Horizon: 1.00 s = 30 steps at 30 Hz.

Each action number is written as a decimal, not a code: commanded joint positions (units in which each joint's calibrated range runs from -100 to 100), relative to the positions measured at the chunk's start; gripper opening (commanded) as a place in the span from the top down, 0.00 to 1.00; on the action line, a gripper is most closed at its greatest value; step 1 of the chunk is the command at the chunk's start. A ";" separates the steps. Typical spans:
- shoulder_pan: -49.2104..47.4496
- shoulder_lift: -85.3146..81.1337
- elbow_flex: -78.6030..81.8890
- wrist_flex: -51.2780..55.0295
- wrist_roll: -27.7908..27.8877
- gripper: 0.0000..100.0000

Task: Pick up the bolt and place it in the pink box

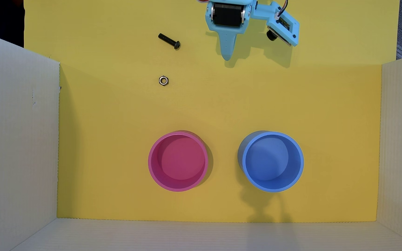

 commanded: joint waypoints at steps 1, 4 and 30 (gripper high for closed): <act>0.24 0.08 -7.61 3.36 -2.00 0.99; 0.31 0.41 -9.06 4.13 -2.42 0.98; 37.10 -0.09 -12.40 4.30 5.24 0.98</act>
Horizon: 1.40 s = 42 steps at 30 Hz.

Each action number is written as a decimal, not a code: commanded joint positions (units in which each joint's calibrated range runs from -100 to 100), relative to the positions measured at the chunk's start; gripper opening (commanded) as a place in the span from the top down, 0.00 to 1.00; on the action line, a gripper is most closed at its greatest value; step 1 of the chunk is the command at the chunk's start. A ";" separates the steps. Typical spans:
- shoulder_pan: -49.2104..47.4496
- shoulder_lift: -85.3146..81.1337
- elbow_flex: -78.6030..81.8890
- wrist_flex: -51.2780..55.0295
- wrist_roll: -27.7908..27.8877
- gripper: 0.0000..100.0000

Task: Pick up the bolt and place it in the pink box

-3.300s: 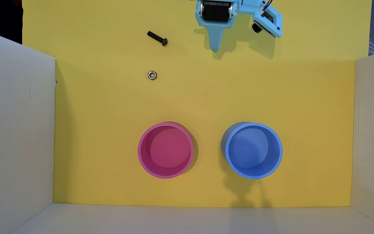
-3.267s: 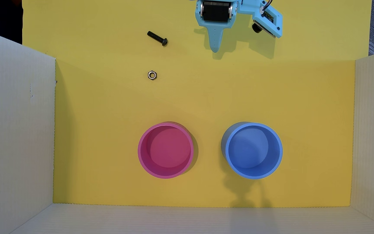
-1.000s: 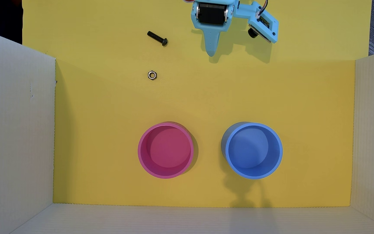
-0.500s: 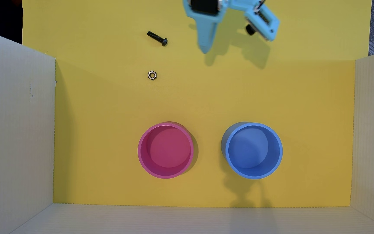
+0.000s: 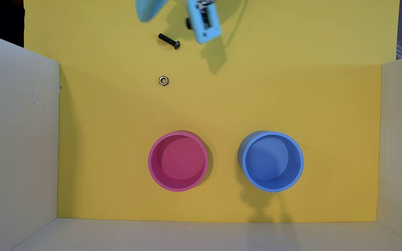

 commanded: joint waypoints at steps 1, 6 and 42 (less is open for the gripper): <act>1.08 -0.09 0.12 0.10 0.83 0.98; -1.27 0.50 3.47 -0.58 3.54 0.98; -9.29 16.49 -4.76 2.51 4.74 0.83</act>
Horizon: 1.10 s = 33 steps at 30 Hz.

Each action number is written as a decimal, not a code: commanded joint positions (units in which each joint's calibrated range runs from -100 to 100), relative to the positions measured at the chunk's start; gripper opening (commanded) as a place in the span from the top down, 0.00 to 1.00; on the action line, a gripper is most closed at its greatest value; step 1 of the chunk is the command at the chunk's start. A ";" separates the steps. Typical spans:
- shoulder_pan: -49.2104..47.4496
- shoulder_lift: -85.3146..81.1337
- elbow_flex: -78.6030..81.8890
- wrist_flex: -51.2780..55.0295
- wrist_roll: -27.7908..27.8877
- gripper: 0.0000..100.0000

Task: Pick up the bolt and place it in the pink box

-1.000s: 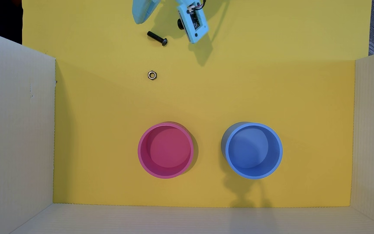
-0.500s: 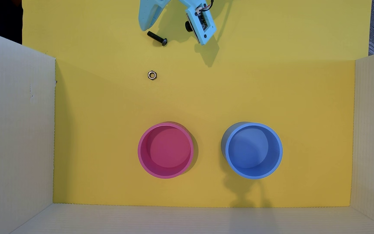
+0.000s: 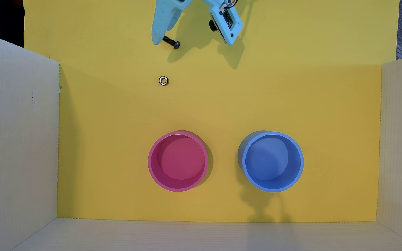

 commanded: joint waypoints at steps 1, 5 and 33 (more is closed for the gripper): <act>0.11 9.61 -5.58 -1.69 0.44 0.83; 0.04 21.31 -11.19 -2.98 1.07 0.83; 0.63 60.28 -19.51 -20.14 -0.13 0.83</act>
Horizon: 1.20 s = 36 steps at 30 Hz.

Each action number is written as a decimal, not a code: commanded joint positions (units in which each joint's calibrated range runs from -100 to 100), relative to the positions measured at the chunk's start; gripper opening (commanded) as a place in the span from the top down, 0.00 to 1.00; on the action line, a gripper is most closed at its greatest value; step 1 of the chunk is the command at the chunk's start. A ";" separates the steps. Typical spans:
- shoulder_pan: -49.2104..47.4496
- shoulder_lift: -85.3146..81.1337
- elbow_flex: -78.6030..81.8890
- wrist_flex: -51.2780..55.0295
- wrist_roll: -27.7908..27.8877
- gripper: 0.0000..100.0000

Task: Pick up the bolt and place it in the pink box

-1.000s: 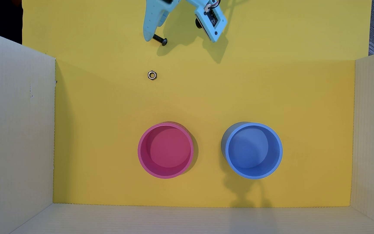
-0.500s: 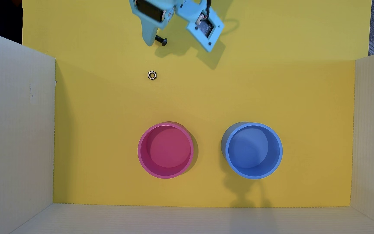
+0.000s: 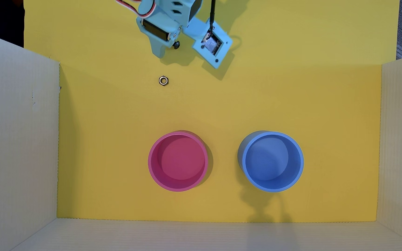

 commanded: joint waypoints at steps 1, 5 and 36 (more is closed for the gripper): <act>0.34 3.15 -2.03 -2.50 -0.23 0.83; 0.41 5.93 -2.58 -3.53 -0.17 0.83; -0.54 6.86 -25.01 2.22 -1.95 0.99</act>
